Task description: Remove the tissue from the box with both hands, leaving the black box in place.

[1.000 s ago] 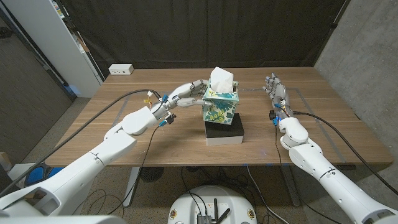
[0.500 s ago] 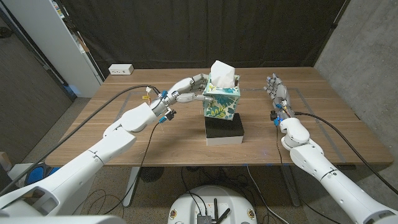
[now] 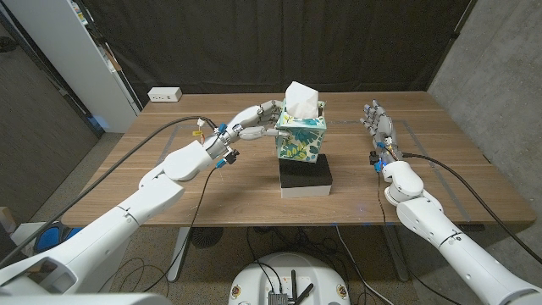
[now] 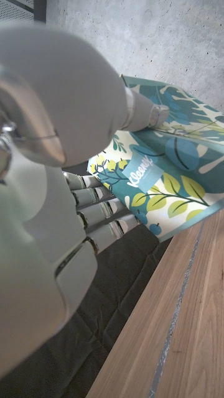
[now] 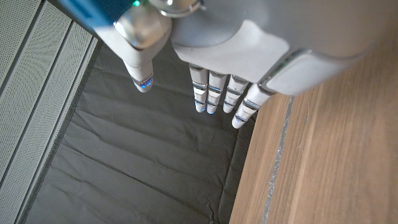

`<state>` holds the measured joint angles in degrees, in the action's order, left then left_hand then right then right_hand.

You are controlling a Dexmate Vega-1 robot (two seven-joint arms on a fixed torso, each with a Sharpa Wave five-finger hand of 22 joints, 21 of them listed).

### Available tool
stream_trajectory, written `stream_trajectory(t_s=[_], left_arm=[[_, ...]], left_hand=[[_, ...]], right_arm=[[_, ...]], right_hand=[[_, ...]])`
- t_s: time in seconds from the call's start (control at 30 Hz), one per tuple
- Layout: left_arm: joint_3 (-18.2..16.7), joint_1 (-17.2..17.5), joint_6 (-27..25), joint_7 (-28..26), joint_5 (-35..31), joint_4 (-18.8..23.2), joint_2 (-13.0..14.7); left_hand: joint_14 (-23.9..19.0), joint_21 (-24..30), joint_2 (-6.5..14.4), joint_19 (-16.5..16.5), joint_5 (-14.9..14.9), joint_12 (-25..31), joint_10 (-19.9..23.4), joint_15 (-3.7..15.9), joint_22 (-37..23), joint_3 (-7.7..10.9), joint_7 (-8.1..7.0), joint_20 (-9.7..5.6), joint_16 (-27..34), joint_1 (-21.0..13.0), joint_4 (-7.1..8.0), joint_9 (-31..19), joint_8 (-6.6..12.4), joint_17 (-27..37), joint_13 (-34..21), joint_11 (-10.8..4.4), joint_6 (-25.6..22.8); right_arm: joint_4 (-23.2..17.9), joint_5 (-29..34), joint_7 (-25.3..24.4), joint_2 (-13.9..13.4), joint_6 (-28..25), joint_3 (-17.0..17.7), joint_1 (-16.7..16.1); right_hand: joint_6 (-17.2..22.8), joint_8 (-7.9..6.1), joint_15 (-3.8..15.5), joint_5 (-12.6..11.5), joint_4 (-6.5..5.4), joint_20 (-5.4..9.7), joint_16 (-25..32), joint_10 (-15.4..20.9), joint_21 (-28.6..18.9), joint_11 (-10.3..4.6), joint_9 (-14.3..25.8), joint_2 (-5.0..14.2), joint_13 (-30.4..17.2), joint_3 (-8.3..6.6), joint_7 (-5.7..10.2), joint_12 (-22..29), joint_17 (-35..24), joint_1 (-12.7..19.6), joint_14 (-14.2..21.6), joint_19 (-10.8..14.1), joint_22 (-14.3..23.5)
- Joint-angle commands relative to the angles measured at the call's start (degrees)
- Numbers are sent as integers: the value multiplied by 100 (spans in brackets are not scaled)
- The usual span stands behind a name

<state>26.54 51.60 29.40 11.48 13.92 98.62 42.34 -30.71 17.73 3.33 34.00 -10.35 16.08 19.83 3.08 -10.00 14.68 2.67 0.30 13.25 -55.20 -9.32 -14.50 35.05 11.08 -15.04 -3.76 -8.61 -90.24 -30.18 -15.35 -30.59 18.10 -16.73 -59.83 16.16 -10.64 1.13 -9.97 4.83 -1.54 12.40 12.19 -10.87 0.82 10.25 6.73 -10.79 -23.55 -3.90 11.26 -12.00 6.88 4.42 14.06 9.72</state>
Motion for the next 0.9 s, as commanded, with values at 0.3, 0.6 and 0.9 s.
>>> stream_trajectory(t_s=[0.3,0.6,0.9], left_arm=[[-30,39,-13,-38,15,-15,-1],[0,-4,26,15,36,-62,-28],[13,-23,33,26,31,-90,-42]], left_hand=[[-32,-42,-2,373,-18,-46,37,923,-21,58,-29,-701,-45,26,9,-13,62,12,-37,-17,0],[-37,-61,-5,381,-17,-68,42,928,-23,77,-33,-705,-61,38,11,-10,76,13,-46,-13,7],[-30,-79,-13,377,-14,-83,44,929,-23,88,-36,-714,-78,46,10,-7,86,12,-52,-11,10]], right_arm=[[-400,-15,-181,-86,33,136,-471],[-671,22,-357,-89,126,249,-835],[-940,173,-596,-71,183,357,-1156]], right_hand=[[0,-26,-22,-34,50,2,10,0,-28,-11,14,77,-30,-24,-20,-16,-12,32,1,-5,23],[-9,-24,-29,-37,60,1,7,-9,-28,-13,14,86,-30,-30,-38,-19,-10,41,-5,-9,23],[-12,-24,-33,-40,68,3,7,-19,-30,-13,14,92,-30,-35,-31,-21,-10,48,-5,-5,24]])
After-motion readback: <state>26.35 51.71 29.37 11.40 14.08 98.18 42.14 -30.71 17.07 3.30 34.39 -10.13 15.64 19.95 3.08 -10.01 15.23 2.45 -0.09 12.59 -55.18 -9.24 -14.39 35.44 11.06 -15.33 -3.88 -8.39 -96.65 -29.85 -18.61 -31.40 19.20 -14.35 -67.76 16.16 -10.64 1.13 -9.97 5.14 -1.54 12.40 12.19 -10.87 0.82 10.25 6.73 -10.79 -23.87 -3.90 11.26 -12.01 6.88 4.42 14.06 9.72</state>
